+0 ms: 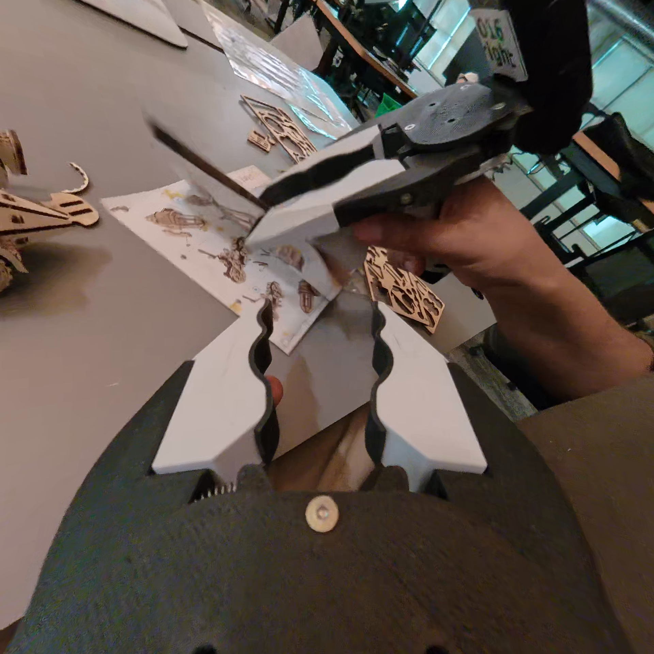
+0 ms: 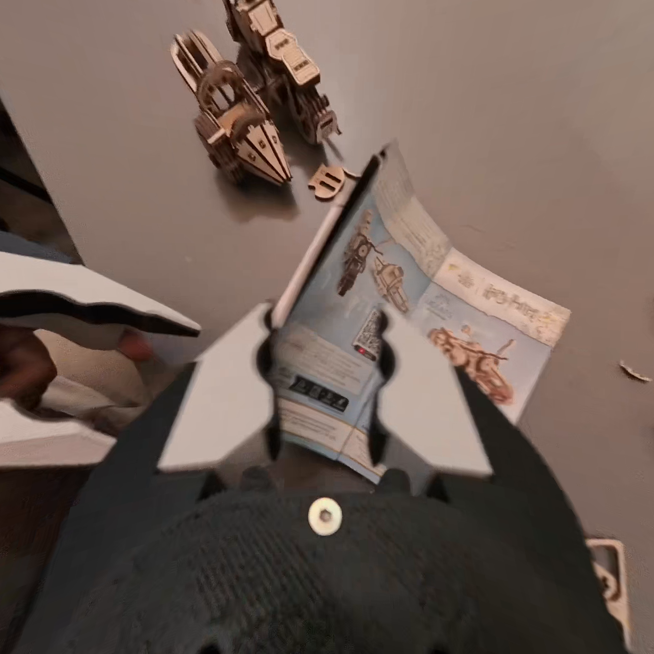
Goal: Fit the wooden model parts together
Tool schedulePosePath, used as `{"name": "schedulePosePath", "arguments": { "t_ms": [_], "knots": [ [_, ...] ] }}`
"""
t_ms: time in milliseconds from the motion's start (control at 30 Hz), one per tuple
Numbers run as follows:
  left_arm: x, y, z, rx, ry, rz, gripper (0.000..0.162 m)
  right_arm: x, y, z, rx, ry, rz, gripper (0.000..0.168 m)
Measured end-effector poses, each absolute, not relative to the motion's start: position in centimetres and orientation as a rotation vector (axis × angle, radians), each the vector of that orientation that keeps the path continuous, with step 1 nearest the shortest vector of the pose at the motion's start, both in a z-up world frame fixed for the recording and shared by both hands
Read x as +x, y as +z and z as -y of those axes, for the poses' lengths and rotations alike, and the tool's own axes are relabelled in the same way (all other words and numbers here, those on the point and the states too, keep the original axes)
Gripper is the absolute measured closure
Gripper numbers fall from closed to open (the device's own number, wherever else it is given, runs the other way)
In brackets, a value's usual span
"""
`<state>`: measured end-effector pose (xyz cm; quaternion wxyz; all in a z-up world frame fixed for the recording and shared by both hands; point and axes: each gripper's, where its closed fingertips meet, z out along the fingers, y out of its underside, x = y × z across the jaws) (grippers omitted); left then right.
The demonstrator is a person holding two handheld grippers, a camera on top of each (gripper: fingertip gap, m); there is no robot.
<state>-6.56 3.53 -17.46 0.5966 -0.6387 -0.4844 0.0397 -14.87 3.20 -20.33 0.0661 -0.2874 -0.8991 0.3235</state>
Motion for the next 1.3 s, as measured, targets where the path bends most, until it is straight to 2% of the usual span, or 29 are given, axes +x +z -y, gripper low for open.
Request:
{"name": "schedulePosePath", "arguments": {
  "t_ms": [33, 67, 167, 300, 433, 633, 733, 867, 933, 1067, 1133, 1300],
  "knots": [
    [-6.5, -17.4, -3.3, -1.476, 0.102, 1.126, 0.108, -14.8, -19.8, -3.1, -0.862, 1.039, 2.702, 0.164],
    [-6.6, -17.3, -3.1, -1.463, 0.105, 1.131, 0.108, -15.3, -19.1, -3.4, -0.874, 1.100, 2.656, 0.168],
    [-6.6, -17.0, -3.0, -1.407, 0.064, 1.150, 0.108, -17.1, -15.9, -5.0, -0.962, 1.301, 2.504, 0.168],
    [-6.0, -15.2, -4.9, -1.308, -0.063, 1.094, 0.111, -17.8, -8.1, -6.1, -1.053, 1.915, 2.178, 0.168],
    [-5.4, -12.5, -7.2, -1.145, -0.235, 1.039, 0.106, -15.7, -2.3, -6.9, -1.019, 2.397, 1.774, 0.168],
    [-7.1, -9.4, -3.7, -0.807, -0.267, 1.065, 0.073, -11.1, -2.5, -4.9, -1.073, 2.737, 1.569, 0.168],
    [-7.2, -9.2, -2.0, -0.806, -0.170, 1.062, 0.076, -9.9, -2.9, -4.5, -1.066, 2.806, 1.575, 0.168],
    [-7.6, -8.6, -1.3, -0.789, -0.199, 1.068, 0.093, -8.8, -3.5, -4.7, -1.097, 2.896, 1.559, 0.168],
    [-7.8, -8.1, -1.0, -0.751, -0.252, 1.051, 0.111, -8.4, -4.0, -4.5, -1.110, 2.892, 1.594, 0.168],
    [-8.6, -7.7, 0.6, -0.651, -0.286, 1.041, 0.113, -7.3, -5.1, -3.8, -1.058, 2.808, 1.751, 0.168],
    [-9.0, -7.6, 1.3, -0.603, -0.339, 1.028, 0.119, -7.1, -5.5, -3.8, -1.058, 2.770, 1.780, 0.168],
    [-9.8, -7.7, 1.6, -0.619, -0.391, 1.005, 0.160, -6.7, -6.9, -4.0, -0.992, 2.638, 1.922, 0.168]
  ]
}}
